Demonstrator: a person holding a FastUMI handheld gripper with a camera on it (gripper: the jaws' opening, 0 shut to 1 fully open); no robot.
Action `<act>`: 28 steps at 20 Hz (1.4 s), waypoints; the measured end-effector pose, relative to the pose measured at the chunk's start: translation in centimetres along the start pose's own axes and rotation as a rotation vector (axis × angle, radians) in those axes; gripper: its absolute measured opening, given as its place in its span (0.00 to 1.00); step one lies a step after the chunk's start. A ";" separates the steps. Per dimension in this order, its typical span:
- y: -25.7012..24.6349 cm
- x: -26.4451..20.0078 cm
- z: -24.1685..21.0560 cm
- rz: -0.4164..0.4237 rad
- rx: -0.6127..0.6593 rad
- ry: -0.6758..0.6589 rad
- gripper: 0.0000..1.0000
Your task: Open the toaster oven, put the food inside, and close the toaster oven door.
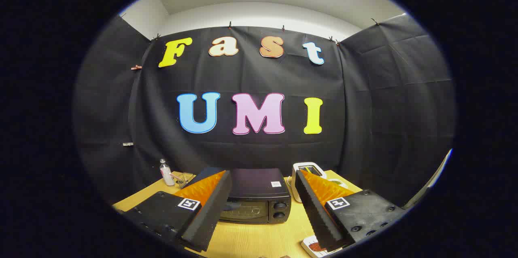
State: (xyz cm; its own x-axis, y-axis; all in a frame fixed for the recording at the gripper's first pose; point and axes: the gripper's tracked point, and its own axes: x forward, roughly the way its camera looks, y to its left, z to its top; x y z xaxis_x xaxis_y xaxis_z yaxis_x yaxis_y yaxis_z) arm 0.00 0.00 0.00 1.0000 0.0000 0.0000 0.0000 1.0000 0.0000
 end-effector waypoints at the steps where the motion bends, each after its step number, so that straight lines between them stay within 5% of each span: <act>1: -0.1 -0.1 0.0 -0.004 -0.002 0.002 0.97; 16: 2.4 -0.7 -2.9 0.027 -0.017 0.108 0.97; 28: 7.6 4.5 -7.4 0.038 -0.002 0.217 0.97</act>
State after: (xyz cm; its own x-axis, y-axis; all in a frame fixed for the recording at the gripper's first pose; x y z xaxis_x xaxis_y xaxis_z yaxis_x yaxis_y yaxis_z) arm 4.46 7.63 -7.37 0.9758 0.0372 -0.2154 -0.0376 0.9993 0.0021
